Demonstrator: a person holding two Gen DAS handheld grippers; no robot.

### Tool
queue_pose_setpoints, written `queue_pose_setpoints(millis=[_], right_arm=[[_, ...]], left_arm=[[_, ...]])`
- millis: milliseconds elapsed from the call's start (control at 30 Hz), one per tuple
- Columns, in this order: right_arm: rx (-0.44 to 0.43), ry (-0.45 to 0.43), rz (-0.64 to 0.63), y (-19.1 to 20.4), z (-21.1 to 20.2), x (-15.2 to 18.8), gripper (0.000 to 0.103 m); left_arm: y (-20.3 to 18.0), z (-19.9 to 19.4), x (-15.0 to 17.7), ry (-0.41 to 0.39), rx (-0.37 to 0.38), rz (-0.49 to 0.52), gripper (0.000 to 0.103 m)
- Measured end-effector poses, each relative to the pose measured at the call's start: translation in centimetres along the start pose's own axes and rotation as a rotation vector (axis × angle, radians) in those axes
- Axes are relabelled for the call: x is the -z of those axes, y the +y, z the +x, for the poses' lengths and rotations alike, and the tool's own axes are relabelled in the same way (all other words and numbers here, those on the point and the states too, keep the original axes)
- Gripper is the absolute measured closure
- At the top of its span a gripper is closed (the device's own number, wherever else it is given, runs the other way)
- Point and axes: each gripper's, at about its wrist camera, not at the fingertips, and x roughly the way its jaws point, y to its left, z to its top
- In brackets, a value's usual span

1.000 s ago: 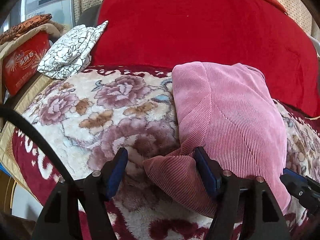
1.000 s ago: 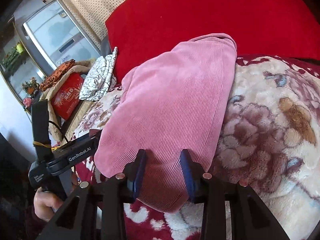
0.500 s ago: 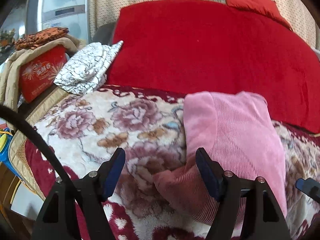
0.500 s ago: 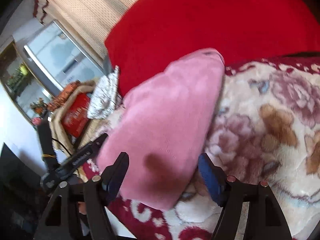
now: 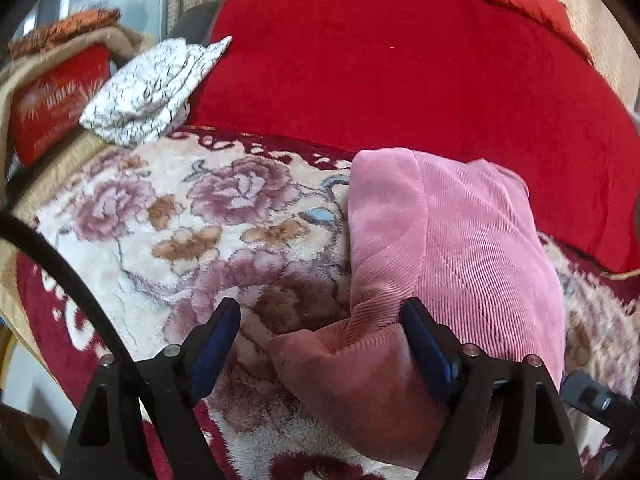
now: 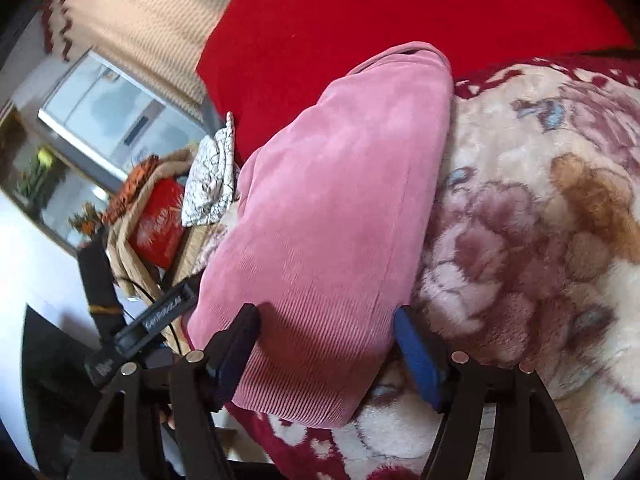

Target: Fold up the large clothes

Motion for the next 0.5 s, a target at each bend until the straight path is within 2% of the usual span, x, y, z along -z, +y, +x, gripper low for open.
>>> queue_pose_setpoints(millis=[100, 167, 233, 300, 500], right_arm=[[-0.031, -0.079, 0.020, -0.6, -1.8, -0.6, 0.030], [-0.039, -0.095, 0.027, -0.7, -2.4, -1.0, 0.030], [-0.057, -0.095, 0.048, -1.0, -2.4, -1.0, 0.030], [-0.066, -0.085, 0.079, -1.4, -2.0, -1.1, 0.030], [-0.167, -0.056, 0.223, -4.3, -1.1, -1.6, 0.029]], left_arm=[[0.0, -0.8, -0.2, -0.046, -0.018, -0.006, 0.020], [-0.5, -1.6, -0.4, -0.089, -0.058, 0.022, 0.020], [-0.8, -1.6, -0.8, -0.088, -0.054, 0.047, 0.020], [-0.4, -1.1, -1.1, -0.053, -0.015, 0.026, 0.020], [1.9, 0.9, -2.4, 0.112, 0.234, -0.103, 0.020]])
